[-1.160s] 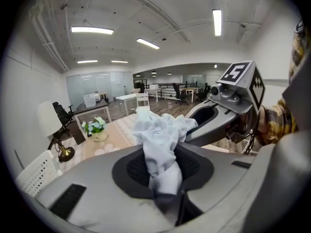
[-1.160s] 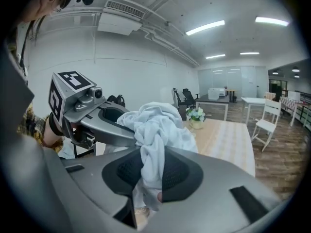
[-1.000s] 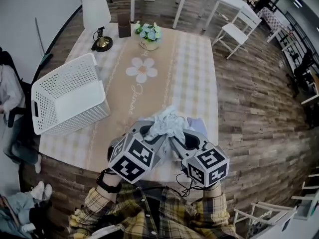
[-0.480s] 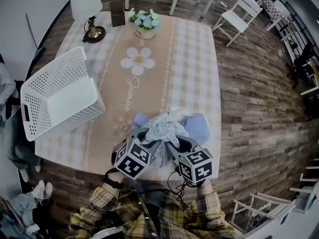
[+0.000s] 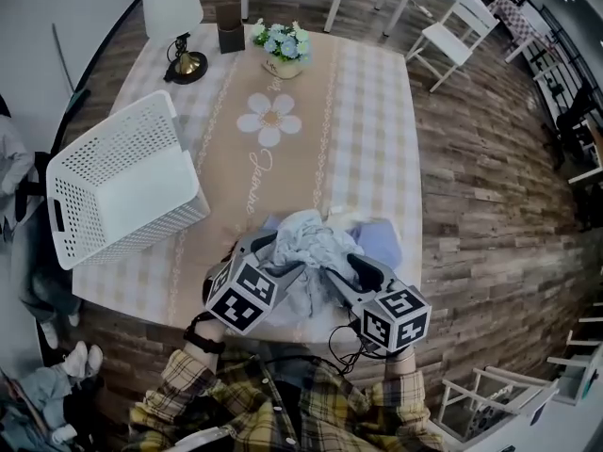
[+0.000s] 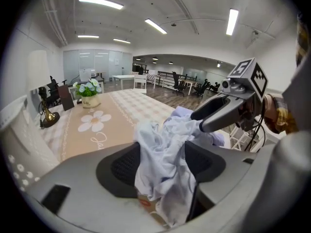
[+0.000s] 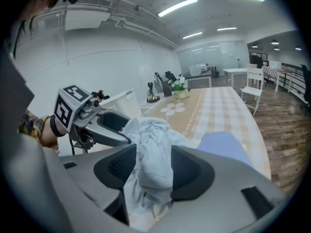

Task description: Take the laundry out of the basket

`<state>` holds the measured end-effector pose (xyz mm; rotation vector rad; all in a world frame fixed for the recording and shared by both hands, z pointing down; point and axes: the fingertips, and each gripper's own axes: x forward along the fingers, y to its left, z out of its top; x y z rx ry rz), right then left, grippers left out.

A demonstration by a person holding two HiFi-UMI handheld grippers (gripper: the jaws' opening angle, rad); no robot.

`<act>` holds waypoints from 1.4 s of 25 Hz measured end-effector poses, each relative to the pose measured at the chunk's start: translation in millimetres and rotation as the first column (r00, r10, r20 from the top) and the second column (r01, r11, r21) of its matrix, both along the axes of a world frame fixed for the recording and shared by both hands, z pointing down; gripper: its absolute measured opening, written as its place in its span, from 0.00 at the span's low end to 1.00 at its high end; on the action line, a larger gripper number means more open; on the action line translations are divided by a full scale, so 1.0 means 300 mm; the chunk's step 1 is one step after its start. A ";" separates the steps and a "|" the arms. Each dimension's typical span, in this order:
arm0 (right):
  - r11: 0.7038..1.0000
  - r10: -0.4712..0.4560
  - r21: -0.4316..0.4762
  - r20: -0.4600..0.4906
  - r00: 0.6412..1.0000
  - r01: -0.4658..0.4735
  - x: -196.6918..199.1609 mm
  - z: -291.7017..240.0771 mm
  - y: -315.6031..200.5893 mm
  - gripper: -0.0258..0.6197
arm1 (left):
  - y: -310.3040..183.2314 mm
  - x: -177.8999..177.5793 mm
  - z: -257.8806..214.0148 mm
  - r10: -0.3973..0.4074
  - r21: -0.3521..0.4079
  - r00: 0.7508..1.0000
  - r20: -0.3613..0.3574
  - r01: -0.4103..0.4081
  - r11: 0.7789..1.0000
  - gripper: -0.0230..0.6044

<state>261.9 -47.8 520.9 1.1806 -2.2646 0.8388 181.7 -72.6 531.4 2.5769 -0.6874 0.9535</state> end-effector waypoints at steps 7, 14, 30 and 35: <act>0.993 0.033 0.108 0.187 0.982 -0.054 -0.033 -0.221 -0.033 0.43 | -0.032 -0.080 -0.194 0.001 0.098 0.999 -0.046 0.003 0.995 0.56; 0.976 -0.007 0.210 0.291 0.957 -0.056 -0.113 -0.395 -0.049 0.43 | -0.040 -0.069 -0.467 -0.021 0.129 0.939 -0.343 0.069 0.989 0.56; 0.887 -0.118 0.454 0.392 0.913 -0.081 -0.245 -0.825 -0.033 0.04 | 0.042 -0.075 -0.899 0.094 0.237 0.751 -0.653 0.085 0.968 0.15; 0.870 -0.158 0.489 0.380 0.911 -0.054 -0.292 -0.870 -0.037 0.04 | 0.038 -0.080 -0.917 0.108 0.230 0.741 -0.663 0.064 0.971 0.05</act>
